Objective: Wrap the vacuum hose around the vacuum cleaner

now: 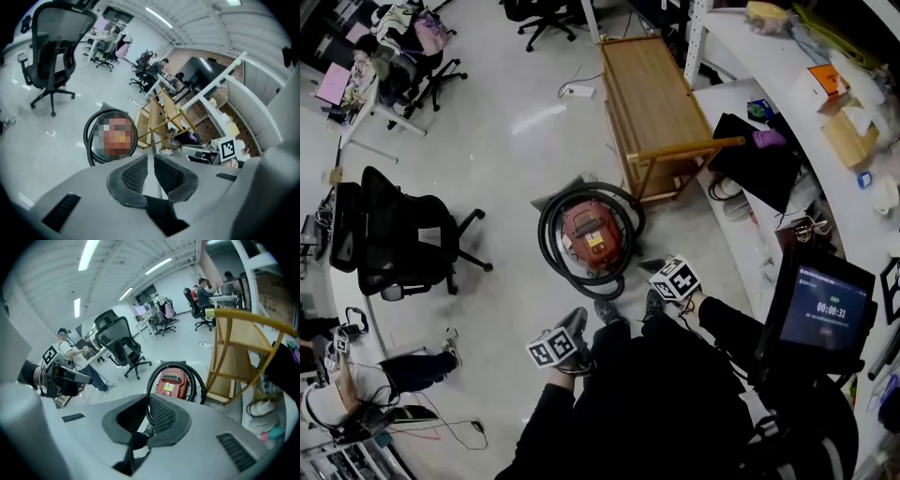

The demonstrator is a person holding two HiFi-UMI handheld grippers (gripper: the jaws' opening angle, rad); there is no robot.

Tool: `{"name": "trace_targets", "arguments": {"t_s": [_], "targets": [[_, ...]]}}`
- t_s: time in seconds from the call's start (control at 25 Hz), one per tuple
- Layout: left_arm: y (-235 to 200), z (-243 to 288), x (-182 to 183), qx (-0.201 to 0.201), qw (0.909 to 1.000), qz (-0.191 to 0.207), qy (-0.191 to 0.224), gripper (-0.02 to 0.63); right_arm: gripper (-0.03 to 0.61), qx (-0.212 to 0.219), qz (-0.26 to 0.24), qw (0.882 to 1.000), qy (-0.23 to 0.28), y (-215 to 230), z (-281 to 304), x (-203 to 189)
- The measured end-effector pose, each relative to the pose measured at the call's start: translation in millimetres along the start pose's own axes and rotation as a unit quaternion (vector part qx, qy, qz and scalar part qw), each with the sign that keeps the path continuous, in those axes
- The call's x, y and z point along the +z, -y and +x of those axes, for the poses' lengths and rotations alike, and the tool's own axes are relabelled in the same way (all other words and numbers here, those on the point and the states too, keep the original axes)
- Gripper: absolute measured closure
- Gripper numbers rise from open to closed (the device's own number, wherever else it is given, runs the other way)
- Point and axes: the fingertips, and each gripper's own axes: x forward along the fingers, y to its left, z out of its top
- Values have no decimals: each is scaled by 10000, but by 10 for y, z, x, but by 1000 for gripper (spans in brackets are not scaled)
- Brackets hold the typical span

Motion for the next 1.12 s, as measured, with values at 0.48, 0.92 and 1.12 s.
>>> {"name": "trace_targets", "arguments": {"t_s": [0.48, 0.92, 1.12], "targets": [[1060, -659, 758, -480, 9763, 1555, 1428, 558, 551, 48, -1260, 9759, 1783, -759, -1110, 1167], [952, -814, 751, 139, 9696, 1737, 1718, 558, 560, 36, -457, 9864, 1578, -482, -913, 959], [849, -846, 686, 401, 9703, 1744, 1625, 558, 563, 157, -511, 9869, 1525, -459, -798, 941]]}}
